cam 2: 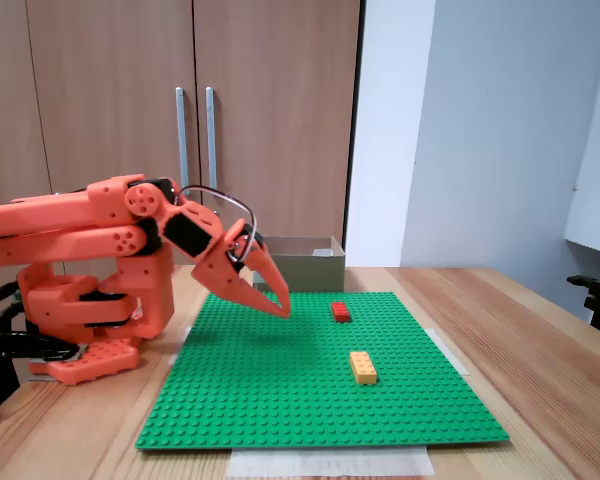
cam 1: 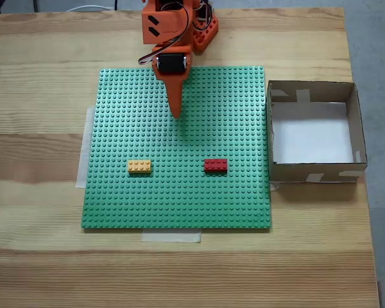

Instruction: Pick the red lego block and put it in the box.

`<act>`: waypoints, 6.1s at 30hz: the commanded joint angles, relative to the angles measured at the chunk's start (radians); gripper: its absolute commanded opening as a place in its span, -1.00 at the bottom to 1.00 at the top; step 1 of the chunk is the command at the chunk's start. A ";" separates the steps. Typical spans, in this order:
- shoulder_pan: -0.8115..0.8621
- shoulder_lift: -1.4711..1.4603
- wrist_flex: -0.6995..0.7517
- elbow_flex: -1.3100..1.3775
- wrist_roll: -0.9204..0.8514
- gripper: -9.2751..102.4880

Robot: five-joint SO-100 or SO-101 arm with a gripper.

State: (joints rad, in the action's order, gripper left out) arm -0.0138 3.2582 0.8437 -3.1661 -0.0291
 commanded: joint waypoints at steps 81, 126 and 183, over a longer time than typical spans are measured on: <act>-0.199 -1.200 0.575 1.413 -0.112 -0.84; -0.288 -1.520 0.155 1.224 0.206 -0.72; -0.299 -1.632 0.152 1.331 0.285 -0.66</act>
State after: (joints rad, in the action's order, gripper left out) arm -0.3191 1.5923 1.0048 -1.8484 0.2516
